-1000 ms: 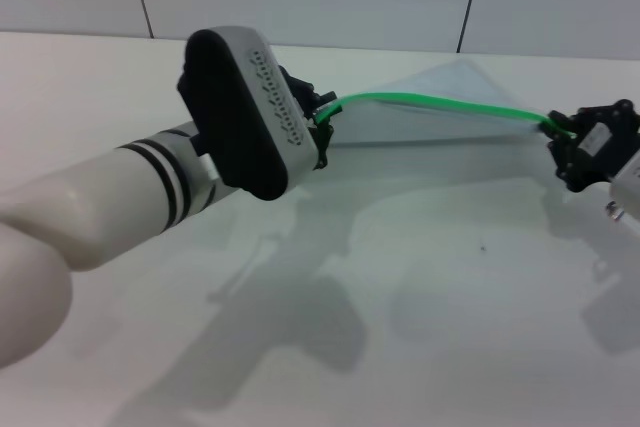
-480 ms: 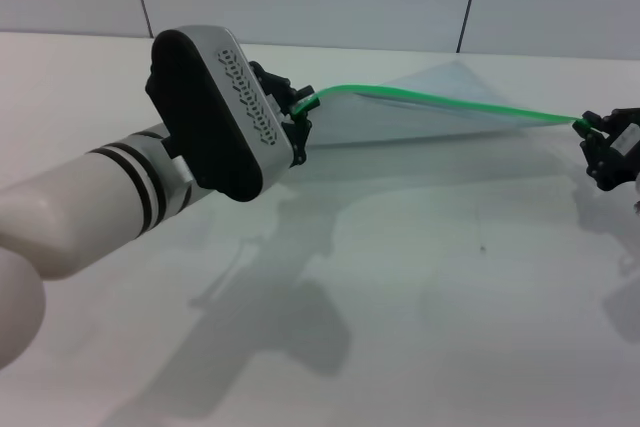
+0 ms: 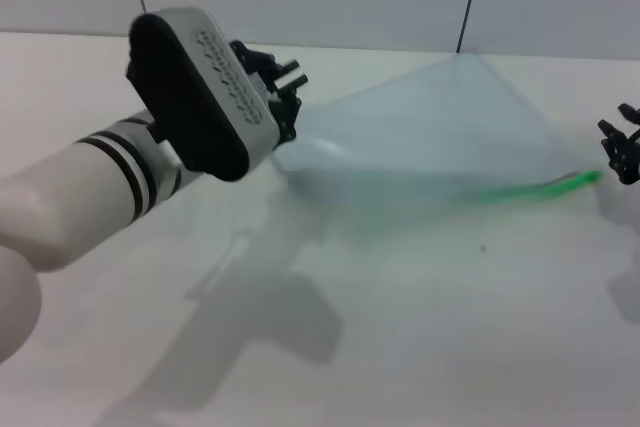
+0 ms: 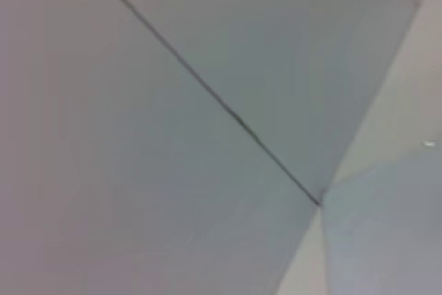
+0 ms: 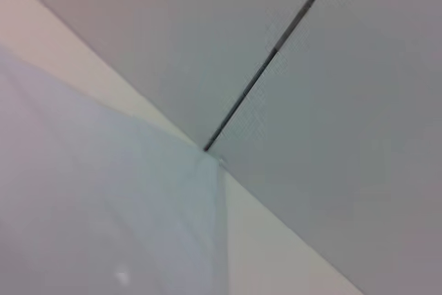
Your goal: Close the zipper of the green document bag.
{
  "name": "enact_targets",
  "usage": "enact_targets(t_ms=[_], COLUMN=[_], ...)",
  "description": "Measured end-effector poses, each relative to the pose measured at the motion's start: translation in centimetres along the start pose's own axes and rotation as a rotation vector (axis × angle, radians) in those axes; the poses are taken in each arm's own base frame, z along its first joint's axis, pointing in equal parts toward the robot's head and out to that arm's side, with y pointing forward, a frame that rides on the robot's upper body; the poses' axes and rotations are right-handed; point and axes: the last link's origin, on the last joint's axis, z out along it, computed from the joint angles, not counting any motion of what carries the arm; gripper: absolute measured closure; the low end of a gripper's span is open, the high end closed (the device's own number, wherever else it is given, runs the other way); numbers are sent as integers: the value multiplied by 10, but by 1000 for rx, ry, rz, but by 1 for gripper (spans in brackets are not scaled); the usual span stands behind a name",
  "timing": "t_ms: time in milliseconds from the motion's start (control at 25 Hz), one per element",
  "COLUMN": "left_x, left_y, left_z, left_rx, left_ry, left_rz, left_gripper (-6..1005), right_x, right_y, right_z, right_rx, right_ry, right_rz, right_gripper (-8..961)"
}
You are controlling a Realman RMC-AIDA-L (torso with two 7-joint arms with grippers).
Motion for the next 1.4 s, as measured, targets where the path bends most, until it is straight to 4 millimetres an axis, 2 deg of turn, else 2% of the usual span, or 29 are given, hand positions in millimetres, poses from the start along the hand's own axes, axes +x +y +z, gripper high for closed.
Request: enact_targets(t_ms=[160,320,400,520,640,880,1120,1400], left_x=[-4,-9,-10,-12,-12,-12,-21,-32], left_y=[-5,-11,-18,-28,-33,-27,-16,-9], left_z=[1,1,0,0,-3,-15,-23,-28], left_rx=[56,123,180,274,335,431,511,537], left_ry=[21,47,72,110,159,233,269,259], left_rz=[-75,-182,-245,-355,-467,-509,-478,-461], left_gripper=[902,776,702,572,463,325,212,212], right_x=[-11,-28,-43,-63,-71,-69,-35,-21], right_y=[0,-7,-6,6,20,27,26,33], right_z=[-4,-27,-38,-44,-46,-57,-61,-58], right_rx=[-20,-23,-14,-8,10,183,363,367], right_ry=[-87,-273,-368,-462,-502,-585,-592,-553], right_rz=[146,326,356,365,393,463,554,567], right_gripper=[627,516,465,390,340,341,343,345])
